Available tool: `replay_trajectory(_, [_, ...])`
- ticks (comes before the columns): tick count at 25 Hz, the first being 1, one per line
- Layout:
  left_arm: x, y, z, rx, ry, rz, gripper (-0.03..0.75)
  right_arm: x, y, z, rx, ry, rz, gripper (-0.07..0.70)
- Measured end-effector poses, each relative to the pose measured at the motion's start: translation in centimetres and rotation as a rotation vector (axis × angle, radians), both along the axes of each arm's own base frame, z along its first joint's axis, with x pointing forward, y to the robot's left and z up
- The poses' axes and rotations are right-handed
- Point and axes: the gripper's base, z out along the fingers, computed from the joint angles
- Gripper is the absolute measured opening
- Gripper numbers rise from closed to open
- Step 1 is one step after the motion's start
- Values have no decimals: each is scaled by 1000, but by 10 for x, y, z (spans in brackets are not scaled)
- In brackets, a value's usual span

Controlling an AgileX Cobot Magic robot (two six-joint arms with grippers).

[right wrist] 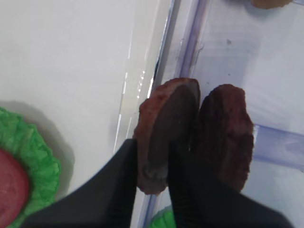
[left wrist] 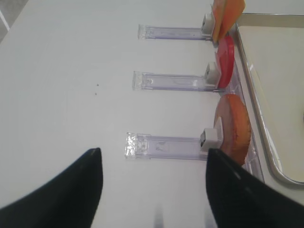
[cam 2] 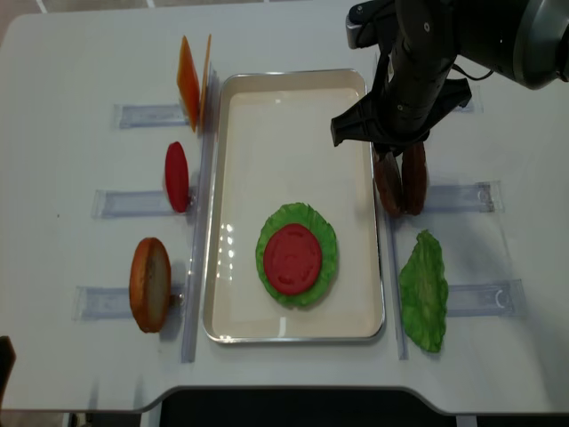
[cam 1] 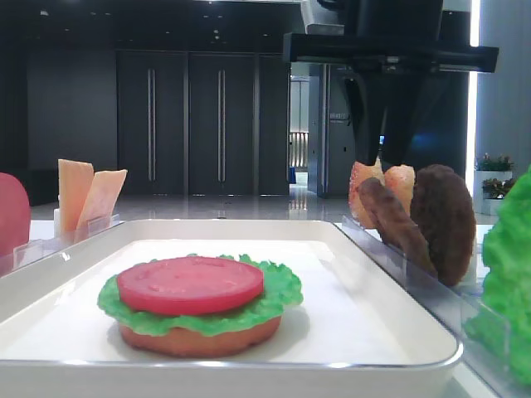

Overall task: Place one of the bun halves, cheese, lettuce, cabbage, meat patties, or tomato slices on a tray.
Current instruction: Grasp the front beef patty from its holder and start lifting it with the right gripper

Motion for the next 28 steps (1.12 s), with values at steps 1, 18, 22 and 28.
replay_trajectory(1, [0, 0, 0, 0, 0, 0, 517, 0, 0, 0, 1, 0, 0, 164])
replay_trajectory(18, [0, 0, 0, 0, 0, 0, 517, -2, 3, 0, 33, 24, 25, 393])
replay_trajectory(22, [0, 0, 0, 0, 0, 0, 517, -2, 6, 0, 41, 12, 32, 450])
replay_trajectory(28, [0, 0, 0, 0, 0, 0, 517, -2, 9, 1, 55, -7, 35, 469])
